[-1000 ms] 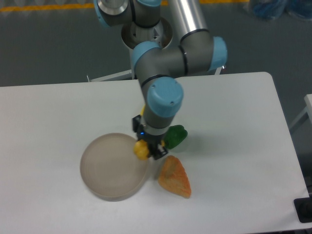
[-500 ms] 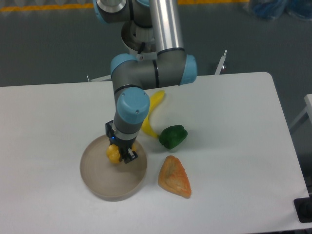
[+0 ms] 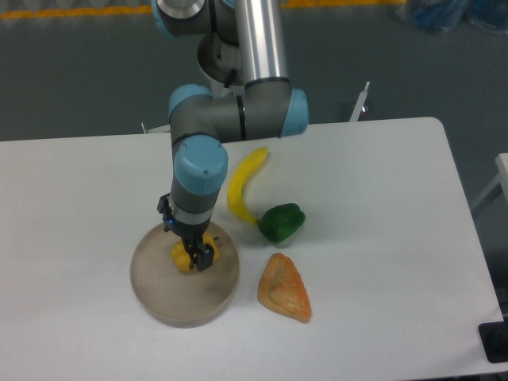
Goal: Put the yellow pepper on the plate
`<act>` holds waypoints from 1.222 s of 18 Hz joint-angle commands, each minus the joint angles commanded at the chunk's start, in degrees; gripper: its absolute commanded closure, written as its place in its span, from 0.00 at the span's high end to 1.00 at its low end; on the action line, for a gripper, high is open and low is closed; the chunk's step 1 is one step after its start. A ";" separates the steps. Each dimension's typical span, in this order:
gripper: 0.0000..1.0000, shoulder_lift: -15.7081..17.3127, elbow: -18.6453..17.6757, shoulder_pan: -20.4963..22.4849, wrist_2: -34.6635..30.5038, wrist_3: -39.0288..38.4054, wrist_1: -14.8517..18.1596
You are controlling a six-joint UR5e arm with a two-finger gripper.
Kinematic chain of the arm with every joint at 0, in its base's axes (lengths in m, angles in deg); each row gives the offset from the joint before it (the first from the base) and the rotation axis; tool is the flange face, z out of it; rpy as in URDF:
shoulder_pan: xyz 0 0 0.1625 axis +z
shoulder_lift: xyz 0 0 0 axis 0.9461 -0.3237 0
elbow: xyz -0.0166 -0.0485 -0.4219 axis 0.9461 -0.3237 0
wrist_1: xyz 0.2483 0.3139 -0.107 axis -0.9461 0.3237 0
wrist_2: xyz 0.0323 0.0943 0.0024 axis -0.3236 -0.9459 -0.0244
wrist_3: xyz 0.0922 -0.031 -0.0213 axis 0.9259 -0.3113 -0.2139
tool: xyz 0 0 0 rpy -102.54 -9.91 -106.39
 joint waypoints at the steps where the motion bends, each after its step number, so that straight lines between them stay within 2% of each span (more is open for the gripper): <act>1: 1.00 0.44 0.09 0.18 -5.35 0.35 -0.09; 2: 1.00 0.62 0.26 0.96 -10.36 0.79 0.17; 3: 1.00 1.06 0.09 2.28 -12.42 1.32 0.17; 5: 1.00 1.85 0.35 6.23 -10.95 2.98 0.17; 7: 1.00 2.03 0.61 10.96 -6.83 8.93 0.35; 10: 1.00 2.03 0.17 16.77 -6.11 16.50 0.53; 14: 1.00 1.94 0.79 22.40 -4.09 24.60 0.79; 16: 1.00 1.50 0.09 24.87 -4.00 27.76 1.58; 22: 1.00 0.89 0.17 27.51 -4.87 33.14 1.76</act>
